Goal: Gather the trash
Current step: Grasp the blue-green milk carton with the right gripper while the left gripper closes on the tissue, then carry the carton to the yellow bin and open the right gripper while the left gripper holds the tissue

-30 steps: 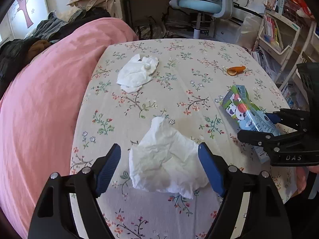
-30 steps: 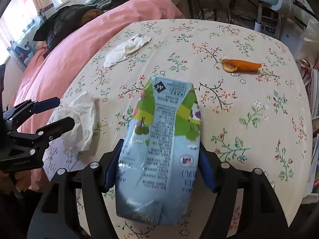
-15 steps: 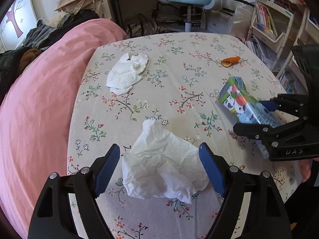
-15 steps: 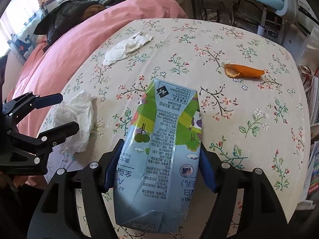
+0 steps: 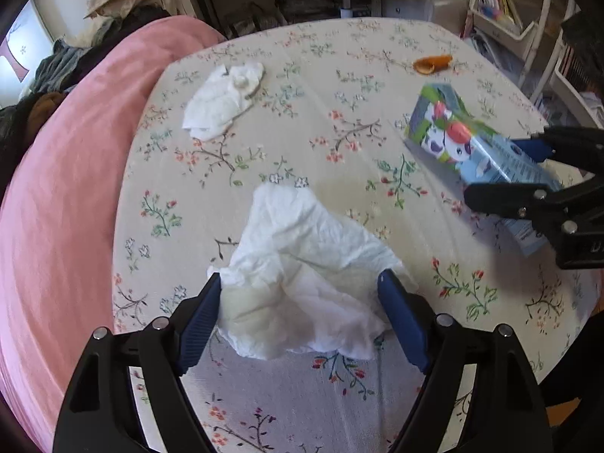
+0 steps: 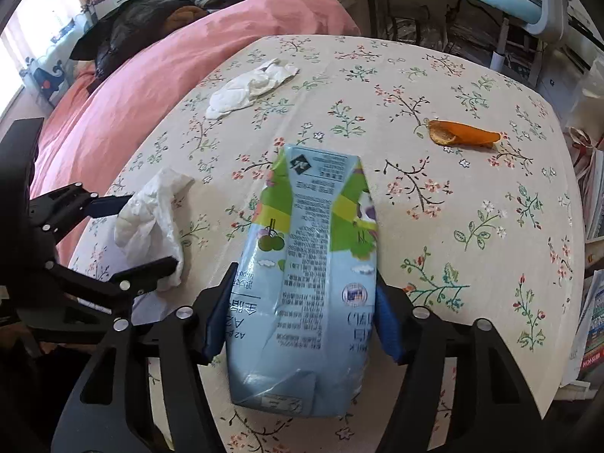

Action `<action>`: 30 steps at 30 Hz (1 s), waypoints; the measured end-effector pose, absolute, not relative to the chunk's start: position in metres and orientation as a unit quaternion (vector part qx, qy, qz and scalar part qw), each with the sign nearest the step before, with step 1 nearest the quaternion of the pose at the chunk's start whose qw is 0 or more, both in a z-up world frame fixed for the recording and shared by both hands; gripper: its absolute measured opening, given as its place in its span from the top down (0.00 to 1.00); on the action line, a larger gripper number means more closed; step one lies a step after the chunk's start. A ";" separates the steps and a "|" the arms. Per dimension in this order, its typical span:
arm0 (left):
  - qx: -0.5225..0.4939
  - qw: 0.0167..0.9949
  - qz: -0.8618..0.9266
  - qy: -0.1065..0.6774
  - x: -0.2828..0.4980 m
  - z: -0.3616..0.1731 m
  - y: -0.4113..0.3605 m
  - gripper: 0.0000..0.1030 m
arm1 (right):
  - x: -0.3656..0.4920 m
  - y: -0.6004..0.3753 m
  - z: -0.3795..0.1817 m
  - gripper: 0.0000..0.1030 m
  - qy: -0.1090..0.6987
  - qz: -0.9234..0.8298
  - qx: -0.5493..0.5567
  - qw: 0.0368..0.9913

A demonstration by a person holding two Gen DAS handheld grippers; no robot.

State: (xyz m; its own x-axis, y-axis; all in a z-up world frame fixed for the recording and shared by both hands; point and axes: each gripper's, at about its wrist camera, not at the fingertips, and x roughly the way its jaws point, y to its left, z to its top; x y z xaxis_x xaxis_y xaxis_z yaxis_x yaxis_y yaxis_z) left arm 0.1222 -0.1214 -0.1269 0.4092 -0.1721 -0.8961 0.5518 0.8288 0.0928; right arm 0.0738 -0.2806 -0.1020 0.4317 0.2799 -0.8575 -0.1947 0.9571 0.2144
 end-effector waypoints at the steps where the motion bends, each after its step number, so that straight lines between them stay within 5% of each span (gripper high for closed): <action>1: 0.184 0.817 -0.223 0.499 0.123 -0.127 -0.120 0.27 | 0.072 -0.280 -0.101 0.41 0.513 0.141 0.041 0.846; 3: 0.169 0.817 -0.230 0.501 0.123 -0.127 -0.118 0.35 | 0.070 -0.280 -0.100 0.42 0.511 0.142 0.042 0.847; 7: 0.166 0.820 -0.234 0.496 0.117 -0.123 -0.117 0.76 | 0.066 -0.285 -0.097 0.42 0.507 0.145 0.064 0.847; 9: 0.165 0.825 -0.230 0.490 0.114 -0.119 -0.115 0.80 | 0.063 -0.288 -0.093 0.42 0.504 0.151 0.082 0.847; 19: 0.116 0.871 -0.221 0.423 0.091 -0.080 -0.100 0.84 | 0.046 -0.288 -0.079 0.43 0.488 0.166 0.128 0.847; 30: 0.046 0.897 -0.217 0.382 0.046 -0.050 -0.074 0.84 | 0.015 -0.258 -0.100 0.43 0.504 0.137 0.038 0.852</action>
